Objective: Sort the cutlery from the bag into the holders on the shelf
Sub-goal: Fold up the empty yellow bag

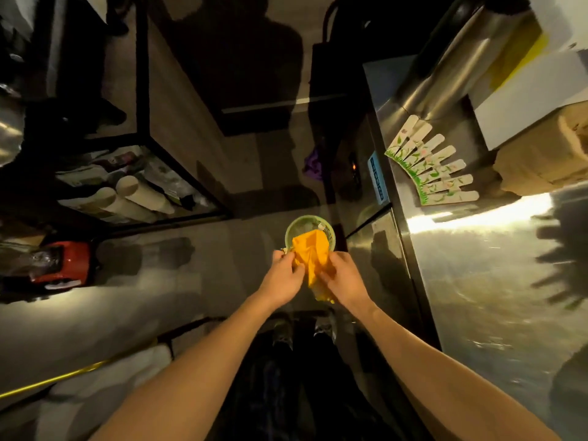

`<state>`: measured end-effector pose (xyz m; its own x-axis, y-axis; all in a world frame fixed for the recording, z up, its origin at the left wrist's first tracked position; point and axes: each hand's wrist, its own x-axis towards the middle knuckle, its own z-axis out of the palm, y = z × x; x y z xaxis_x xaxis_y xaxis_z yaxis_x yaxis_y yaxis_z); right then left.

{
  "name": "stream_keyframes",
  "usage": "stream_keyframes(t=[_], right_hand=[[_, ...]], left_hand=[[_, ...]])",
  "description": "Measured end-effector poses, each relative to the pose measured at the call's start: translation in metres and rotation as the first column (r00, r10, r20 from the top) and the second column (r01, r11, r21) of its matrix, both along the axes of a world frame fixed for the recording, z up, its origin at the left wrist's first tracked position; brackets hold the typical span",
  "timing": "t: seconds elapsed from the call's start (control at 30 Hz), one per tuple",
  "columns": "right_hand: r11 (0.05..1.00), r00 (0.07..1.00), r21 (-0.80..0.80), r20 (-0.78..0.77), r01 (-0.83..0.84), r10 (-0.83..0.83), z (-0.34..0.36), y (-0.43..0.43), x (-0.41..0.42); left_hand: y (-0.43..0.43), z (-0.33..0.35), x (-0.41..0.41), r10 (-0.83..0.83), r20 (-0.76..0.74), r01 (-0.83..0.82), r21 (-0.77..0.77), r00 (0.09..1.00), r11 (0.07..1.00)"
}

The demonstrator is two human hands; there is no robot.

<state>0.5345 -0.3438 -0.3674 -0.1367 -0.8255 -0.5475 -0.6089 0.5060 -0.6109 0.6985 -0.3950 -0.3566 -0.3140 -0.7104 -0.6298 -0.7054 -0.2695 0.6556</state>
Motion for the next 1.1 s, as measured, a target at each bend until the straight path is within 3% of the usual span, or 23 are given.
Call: stream_keyframes(t=[0.2,0.3,0.43,0.67,0.77,0.9,1.03,1.1], right_hand=[[1.0,1.0,-0.006,-0.03,-0.003,0.003,-0.089,-0.021,0.002],[0.998,0.997,-0.016,-0.031,0.065,-0.065,-0.144,-0.041,0.004],[0.999,0.993,-0.048,-0.12,-0.02,0.014,-0.231,-0.048,0.0],[0.992,0.968,0.04,-0.216,-0.122,0.128,-0.348,-0.077,-0.003],[0.99,0.945,0.025,-0.297,-0.137,0.138,-0.388,-0.093,-0.005],[0.957,0.896,0.122,-0.337,-0.265,0.291,-0.436,-0.104,-0.011],[0.907,0.859,0.244,-0.308,-0.344,0.409,-0.467,-0.109,-0.005],[0.888,0.861,0.295,-0.27,-0.352,0.43,-0.481,-0.112,-0.003]], left_hand=[[-0.022,-0.091,-0.006,0.17,-0.113,-0.158,0.108,0.979,0.982],[-0.043,-0.143,-0.007,0.117,-0.11,-0.104,0.12,0.987,0.987],[-0.07,-0.214,-0.006,0.003,-0.02,-0.001,0.101,1.0,0.995],[-0.082,-0.341,-0.012,-0.178,0.098,0.167,0.109,0.979,0.98],[-0.081,-0.393,-0.01,-0.275,0.196,0.288,-0.042,0.941,0.957],[-0.088,-0.437,-0.017,-0.332,0.489,0.464,-0.175,0.807,0.869],[-0.087,-0.458,-0.015,-0.254,0.449,0.442,-0.386,0.857,0.81],[-0.085,-0.467,-0.015,-0.408,0.498,0.604,-0.337,0.765,0.722]])
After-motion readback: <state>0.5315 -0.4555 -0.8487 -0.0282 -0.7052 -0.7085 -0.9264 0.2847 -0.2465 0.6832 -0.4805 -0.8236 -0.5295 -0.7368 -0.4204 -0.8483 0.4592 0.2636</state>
